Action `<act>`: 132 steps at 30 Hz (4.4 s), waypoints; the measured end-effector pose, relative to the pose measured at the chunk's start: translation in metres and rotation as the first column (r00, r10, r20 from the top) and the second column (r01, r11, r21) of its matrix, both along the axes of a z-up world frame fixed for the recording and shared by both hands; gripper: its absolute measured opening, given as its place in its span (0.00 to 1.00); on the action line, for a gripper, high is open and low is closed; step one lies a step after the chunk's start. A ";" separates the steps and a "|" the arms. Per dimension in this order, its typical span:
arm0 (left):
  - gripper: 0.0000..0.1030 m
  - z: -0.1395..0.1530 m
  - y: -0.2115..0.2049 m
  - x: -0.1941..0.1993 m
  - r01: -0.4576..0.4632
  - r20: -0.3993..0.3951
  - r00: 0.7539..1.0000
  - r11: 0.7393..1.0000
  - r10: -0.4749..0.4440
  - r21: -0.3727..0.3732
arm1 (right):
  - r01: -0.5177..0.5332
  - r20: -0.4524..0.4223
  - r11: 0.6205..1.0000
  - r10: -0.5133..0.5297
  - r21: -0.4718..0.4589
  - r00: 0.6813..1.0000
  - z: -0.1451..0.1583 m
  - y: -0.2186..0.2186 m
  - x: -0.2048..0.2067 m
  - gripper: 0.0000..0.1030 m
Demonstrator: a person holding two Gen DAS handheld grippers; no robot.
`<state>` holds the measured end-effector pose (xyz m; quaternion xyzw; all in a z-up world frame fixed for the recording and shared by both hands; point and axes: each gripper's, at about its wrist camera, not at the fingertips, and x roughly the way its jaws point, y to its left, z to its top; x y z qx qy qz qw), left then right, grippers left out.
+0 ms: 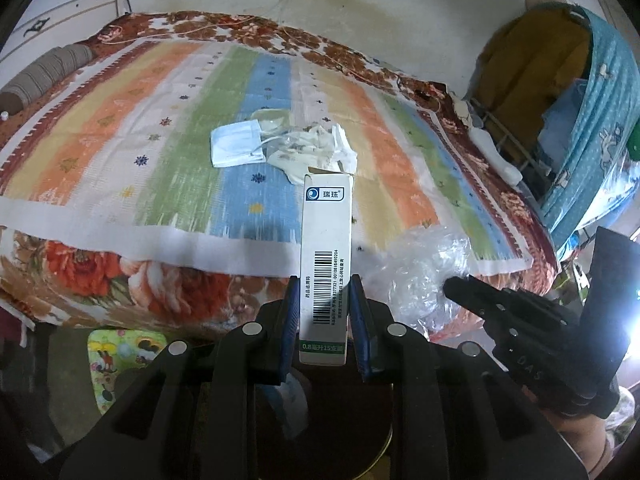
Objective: Collect trash
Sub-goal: 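Carry the medicine box and plastic bag in both tools toward the bin, then open both tools to drop the box and plastic bag into the bin, then move both open tools back over the trash on the bed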
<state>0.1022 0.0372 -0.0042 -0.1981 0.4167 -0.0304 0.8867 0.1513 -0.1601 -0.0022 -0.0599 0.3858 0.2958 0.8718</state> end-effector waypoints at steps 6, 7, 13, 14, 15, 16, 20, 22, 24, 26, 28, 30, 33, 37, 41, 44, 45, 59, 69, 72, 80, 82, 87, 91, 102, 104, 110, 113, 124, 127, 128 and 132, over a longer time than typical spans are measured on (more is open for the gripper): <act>0.23 -0.006 -0.013 -0.017 0.021 0.000 1.000 1.000 -0.021 0.019 | 0.003 -0.024 1.000 -0.003 -0.006 1.000 -0.010 -0.004 -0.016 0.10; 0.23 -0.007 -0.015 -0.020 0.021 0.001 1.000 1.000 -0.021 0.020 | 0.001 -0.026 1.000 -0.001 -0.007 1.000 -0.011 -0.004 -0.018 0.10; 0.23 -0.015 -0.017 -0.035 -0.004 -0.013 1.000 1.000 0.004 0.004 | -0.009 -0.035 1.000 0.009 -0.023 0.999 -0.020 -0.004 -0.035 0.10; 0.23 -0.018 -0.017 -0.037 -0.011 -0.024 1.000 1.000 0.011 0.008 | -0.016 -0.040 1.000 0.015 -0.024 0.999 -0.021 -0.003 -0.037 0.10; 0.23 -0.020 -0.018 -0.039 -0.014 -0.036 0.999 1.000 0.014 0.009 | -0.020 -0.042 1.000 0.019 -0.024 0.999 -0.022 -0.003 -0.039 0.10; 0.23 -0.022 -0.019 -0.041 -0.016 -0.046 0.999 1.000 0.016 0.007 | -0.021 -0.043 0.999 0.020 -0.026 0.999 -0.024 -0.003 -0.041 0.10; 0.23 -0.030 -0.024 -0.049 -0.009 -0.074 0.997 1.000 0.009 0.003 | -0.030 -0.062 0.998 0.026 -0.051 0.998 -0.033 0.001 -0.051 0.10; 0.23 -0.034 -0.026 -0.052 -0.006 -0.085 0.996 1.000 0.006 0.001 | -0.033 -0.073 0.997 0.028 -0.068 0.997 -0.039 0.002 -0.055 0.10; 0.23 -0.040 -0.028 -0.054 -0.008 -0.106 0.994 1.000 0.009 0.008 | -0.034 -0.090 0.996 0.026 -0.087 0.996 -0.046 0.005 -0.058 0.10; 0.23 -0.046 -0.028 -0.056 -0.015 -0.133 0.991 1.000 0.016 0.006 | -0.026 -0.111 0.995 0.015 -0.093 0.994 -0.052 0.004 -0.060 0.10; 0.23 -0.052 -0.029 -0.058 -0.016 -0.154 0.988 1.000 0.017 0.005 | -0.014 -0.136 0.995 0.000 -0.103 0.991 -0.059 0.004 -0.060 0.10; 0.23 -0.058 -0.034 -0.060 -0.010 -0.177 0.984 1.000 0.015 0.028 | -0.009 -0.164 0.994 -0.009 -0.110 0.986 -0.066 0.004 -0.062 0.10; 0.23 -0.066 -0.038 -0.062 -0.006 -0.202 0.979 0.999 0.013 0.035 | -0.015 -0.190 0.992 -0.010 -0.128 0.982 -0.073 0.006 -0.065 0.10; 0.23 -0.077 -0.043 -0.065 -0.012 -0.245 0.969 0.998 0.025 0.057 | -0.020 -0.230 0.985 -0.020 -0.171 0.973 -0.088 0.011 -0.065 0.10; 0.23 -0.086 -0.045 -0.065 -0.022 -0.281 0.959 0.997 0.043 0.077 | -0.012 -0.277 0.981 -0.043 -0.195 0.960 -0.102 0.016 -0.061 0.11; 0.23 -0.091 -0.042 -0.062 -0.036 -0.308 0.950 0.997 0.055 0.065 | 0.004 -0.309 0.980 -0.066 -0.197 0.949 -0.106 0.013 -0.056 0.18; 0.25 -0.092 -0.040 -0.061 -0.044 -0.314 0.947 0.997 0.061 0.063 | 0.008 -0.320 0.982 -0.069 -0.189 0.945 -0.107 0.012 -0.054 0.29; 0.49 -0.082 -0.021 -0.062 -0.130 -0.269 0.954 0.991 0.134 0.033 | 0.030 -0.330 0.994 -0.062 -0.100 0.942 -0.094 0.004 -0.051 0.47; 0.62 -0.083 -0.003 -0.056 -0.185 -0.288 0.941 0.983 0.177 0.000 | 0.056 -0.303 0.997 -0.071 -0.056 0.950 -0.079 -0.004 -0.041 0.57; 0.66 -0.078 0.002 -0.050 -0.201 -0.282 0.939 0.979 0.196 0.010 | 0.055 -0.273 0.997 -0.070 -0.062 0.959 -0.072 -0.003 -0.035 0.58; 0.83 -0.042 0.014 -0.026 -0.176 -0.168 0.967 0.979 0.192 0.107 | 0.065 -0.239 0.998 -0.069 -0.025 0.969 -0.053 -0.007 -0.014 0.73; 0.86 -0.042 0.020 -0.019 -0.174 -0.184 0.966 0.983 0.181 0.055 | 0.062 -0.244 0.998 -0.065 -0.017 0.968 -0.050 -0.009 -0.009 0.77; 0.94 -0.031 0.029 -0.005 -0.196 -0.153 0.966 0.976 0.210 0.098 | 0.059 -0.207 0.997 -0.067 -0.045 0.976 -0.041 -0.007 0.005 0.89; 0.94 -0.030 0.036 0.012 -0.180 -0.174 0.964 0.976 0.199 0.118 | 0.048 -0.197 0.998 -0.057 -0.049 0.979 -0.037 -0.003 0.013 0.91; 0.94 -0.023 0.051 0.057 -0.136 -0.180 0.967 0.963 0.180 0.233 | 0.045 -0.138 0.996 -0.056 -0.078 0.989 -0.022 0.011 0.047 0.91; 0.94 -0.024 0.052 0.067 -0.126 -0.181 0.967 0.952 0.181 0.278 | 0.055 -0.129 0.995 -0.065 -0.082 0.990 -0.019 0.011 0.055 0.91; 0.94 -0.027 0.056 0.091 -0.086 -0.187 0.970 0.936 0.157 0.342 | 0.062 -0.095 0.994 -0.070 -0.085 0.993 -0.015 0.020 0.078 0.91; 0.94 -0.029 0.059 0.099 -0.079 -0.185 0.971 0.937 0.149 0.341 | 0.062 -0.075 0.994 -0.069 -0.090 0.995 -0.013 0.024 0.085 0.91; 0.94 -0.038 0.068 0.131 -0.058 -0.169 0.976 0.909 0.139 0.412 | 0.075 -0.077 0.995 -0.081 -0.072 0.994 -0.017 0.038 0.123 0.91; 0.94 -0.043 0.071 0.140 -0.051 -0.175 0.975 0.898 0.141 0.437 | 0.077 -0.069 0.995 -0.081 -0.067 0.994 -0.018 0.043 0.132 0.91; 0.94 -0.046 0.073 0.143 -0.049 -0.178 0.974 0.899 0.139 0.436 | 0.075 -0.068 0.995 -0.080 -0.065 0.995 -0.019 0.044 0.133 0.90; 0.94 -0.051 0.081 0.153 -0.052 -0.170 0.976 0.898 0.139 0.436 | 0.071 -0.058 0.995 -0.075 -0.071 0.995 -0.021 0.054 0.143 0.89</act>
